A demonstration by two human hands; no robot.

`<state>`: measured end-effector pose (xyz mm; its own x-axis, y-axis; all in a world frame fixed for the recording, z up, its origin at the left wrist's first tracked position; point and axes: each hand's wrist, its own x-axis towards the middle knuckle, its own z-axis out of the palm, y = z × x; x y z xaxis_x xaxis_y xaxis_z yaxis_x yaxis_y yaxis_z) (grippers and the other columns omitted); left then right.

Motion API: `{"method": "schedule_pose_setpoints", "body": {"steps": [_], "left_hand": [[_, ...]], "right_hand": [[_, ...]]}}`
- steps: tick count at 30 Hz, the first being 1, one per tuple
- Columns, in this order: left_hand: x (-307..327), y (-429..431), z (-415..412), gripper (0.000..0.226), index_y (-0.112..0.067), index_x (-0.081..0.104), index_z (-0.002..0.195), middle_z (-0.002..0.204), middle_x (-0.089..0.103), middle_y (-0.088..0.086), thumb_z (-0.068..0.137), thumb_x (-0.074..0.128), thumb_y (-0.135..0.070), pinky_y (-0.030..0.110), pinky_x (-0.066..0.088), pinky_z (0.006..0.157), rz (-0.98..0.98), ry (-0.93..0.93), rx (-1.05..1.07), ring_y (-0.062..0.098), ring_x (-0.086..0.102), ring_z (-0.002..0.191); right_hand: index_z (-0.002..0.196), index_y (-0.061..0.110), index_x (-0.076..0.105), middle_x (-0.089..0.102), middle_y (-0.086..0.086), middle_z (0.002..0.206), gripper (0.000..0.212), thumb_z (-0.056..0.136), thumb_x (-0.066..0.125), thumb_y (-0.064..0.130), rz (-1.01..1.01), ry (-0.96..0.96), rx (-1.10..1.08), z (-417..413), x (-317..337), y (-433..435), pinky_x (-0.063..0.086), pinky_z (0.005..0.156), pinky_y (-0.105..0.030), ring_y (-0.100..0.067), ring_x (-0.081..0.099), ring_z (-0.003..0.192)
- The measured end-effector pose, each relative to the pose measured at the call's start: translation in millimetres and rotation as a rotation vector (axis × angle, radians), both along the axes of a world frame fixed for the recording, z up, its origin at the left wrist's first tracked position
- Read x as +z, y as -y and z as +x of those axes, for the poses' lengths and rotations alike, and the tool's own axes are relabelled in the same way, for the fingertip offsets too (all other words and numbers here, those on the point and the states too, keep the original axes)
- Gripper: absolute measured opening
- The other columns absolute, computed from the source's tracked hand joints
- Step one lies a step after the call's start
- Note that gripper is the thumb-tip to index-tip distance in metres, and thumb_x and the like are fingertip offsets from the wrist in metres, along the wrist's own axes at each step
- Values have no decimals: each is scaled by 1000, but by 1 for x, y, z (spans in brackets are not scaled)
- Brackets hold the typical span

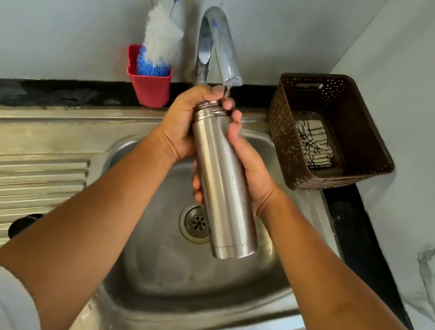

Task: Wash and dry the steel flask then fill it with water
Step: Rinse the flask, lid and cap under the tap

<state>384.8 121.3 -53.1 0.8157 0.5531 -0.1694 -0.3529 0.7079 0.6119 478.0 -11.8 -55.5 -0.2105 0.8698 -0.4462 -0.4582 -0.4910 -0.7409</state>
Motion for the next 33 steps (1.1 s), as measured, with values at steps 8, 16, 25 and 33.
{"method": "schedule_pose_setpoints", "body": {"steps": [8,16,25,33], "left_hand": [[2,14,21,33,-11,68,83,83,68,18,96,62,-41,45,58,75,316,-621,437,31,66,70],[-52,74,-14,55,-25,58,145,135,64,-13,103,51,-59,18,44,110,521,-685,225,-7,59,123],[-75,73,-65,55,-29,67,136,130,71,-9,105,36,-62,20,46,91,431,-804,-48,6,64,121],[-73,80,-63,47,-32,72,127,118,76,-10,102,46,-62,16,52,77,395,-859,-102,4,72,103]], "right_hand": [[117,25,65,77,4,106,40,97,62,59,104,659,-499,-23,-27,-10,59,89,-31,-7,74,96],[124,27,61,77,3,108,45,90,73,54,-55,573,-652,-35,-64,-1,63,90,-42,-13,76,97],[125,27,55,73,-3,115,40,93,78,34,-204,601,-480,-11,-93,34,66,65,-42,-22,78,93],[133,27,53,72,-7,120,48,93,77,34,-214,537,-405,-18,-103,36,66,65,-43,-23,75,99]]}}
